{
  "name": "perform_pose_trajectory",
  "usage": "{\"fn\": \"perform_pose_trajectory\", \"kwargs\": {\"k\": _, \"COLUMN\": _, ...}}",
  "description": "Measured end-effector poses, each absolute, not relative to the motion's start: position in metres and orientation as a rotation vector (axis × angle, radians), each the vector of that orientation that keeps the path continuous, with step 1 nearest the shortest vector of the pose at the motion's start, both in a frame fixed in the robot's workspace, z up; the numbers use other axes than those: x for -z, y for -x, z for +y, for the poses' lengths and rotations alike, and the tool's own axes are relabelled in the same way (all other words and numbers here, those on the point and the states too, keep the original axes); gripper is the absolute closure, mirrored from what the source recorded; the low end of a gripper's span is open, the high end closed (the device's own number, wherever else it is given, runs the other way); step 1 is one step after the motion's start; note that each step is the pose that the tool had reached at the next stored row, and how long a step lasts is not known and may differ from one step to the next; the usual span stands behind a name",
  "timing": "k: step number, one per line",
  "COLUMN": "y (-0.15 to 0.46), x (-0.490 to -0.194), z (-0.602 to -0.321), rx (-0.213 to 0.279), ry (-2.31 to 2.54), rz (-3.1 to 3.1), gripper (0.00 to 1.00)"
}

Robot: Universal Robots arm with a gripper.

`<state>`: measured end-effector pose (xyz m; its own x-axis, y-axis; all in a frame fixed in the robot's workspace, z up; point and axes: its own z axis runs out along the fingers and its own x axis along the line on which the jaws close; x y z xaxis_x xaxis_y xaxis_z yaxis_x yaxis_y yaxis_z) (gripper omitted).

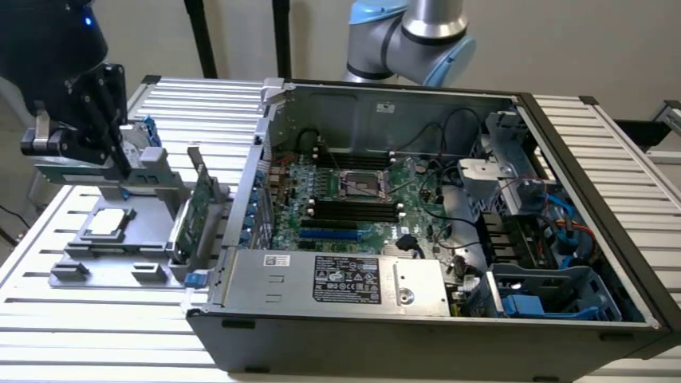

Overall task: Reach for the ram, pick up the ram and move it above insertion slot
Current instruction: 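Pick up the ram and move it above insertion slot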

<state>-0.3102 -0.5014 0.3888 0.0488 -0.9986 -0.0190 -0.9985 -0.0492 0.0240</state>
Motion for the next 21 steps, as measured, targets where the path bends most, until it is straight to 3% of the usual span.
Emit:
{"fn": "perform_pose_trajectory", "kwargs": {"k": 6, "y": 0.283, "x": -0.402, "z": -0.501, "rx": 0.058, "ry": -2.274, "rz": -2.164, "gripper": 0.87}}
{"fn": "perform_pose_trajectory", "kwargs": {"k": 21, "y": 0.215, "x": -0.404, "z": -0.501, "rx": 0.122, "ry": -2.304, "rz": -2.191, "gripper": 0.87}}
